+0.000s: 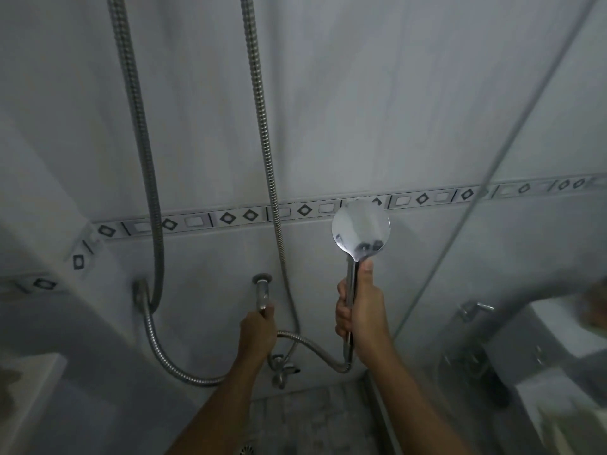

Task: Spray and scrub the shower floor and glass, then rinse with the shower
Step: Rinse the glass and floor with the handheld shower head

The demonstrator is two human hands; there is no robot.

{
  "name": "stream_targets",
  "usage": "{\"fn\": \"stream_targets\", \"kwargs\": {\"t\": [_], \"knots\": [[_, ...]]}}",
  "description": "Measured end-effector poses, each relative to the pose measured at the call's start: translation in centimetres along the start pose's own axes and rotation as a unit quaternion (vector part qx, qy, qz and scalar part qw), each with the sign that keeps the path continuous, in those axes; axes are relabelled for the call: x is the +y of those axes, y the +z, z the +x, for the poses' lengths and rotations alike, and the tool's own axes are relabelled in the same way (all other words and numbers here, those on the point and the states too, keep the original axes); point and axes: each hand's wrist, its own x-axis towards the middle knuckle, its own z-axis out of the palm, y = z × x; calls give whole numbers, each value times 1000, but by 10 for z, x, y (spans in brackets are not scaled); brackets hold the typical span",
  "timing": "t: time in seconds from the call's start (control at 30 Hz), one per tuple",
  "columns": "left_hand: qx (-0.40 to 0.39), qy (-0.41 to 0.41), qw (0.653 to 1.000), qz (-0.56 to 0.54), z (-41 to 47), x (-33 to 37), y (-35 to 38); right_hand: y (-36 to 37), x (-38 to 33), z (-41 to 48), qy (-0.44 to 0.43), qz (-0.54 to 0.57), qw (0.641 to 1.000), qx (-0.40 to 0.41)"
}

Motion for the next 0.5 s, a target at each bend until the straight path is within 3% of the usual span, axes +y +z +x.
{"fn": "stream_targets", "kwargs": {"t": [0.5], "knots": [[-71,-1,995,-72,4,-6,-14,1,4,0,-3,-11,1000,16]]}}
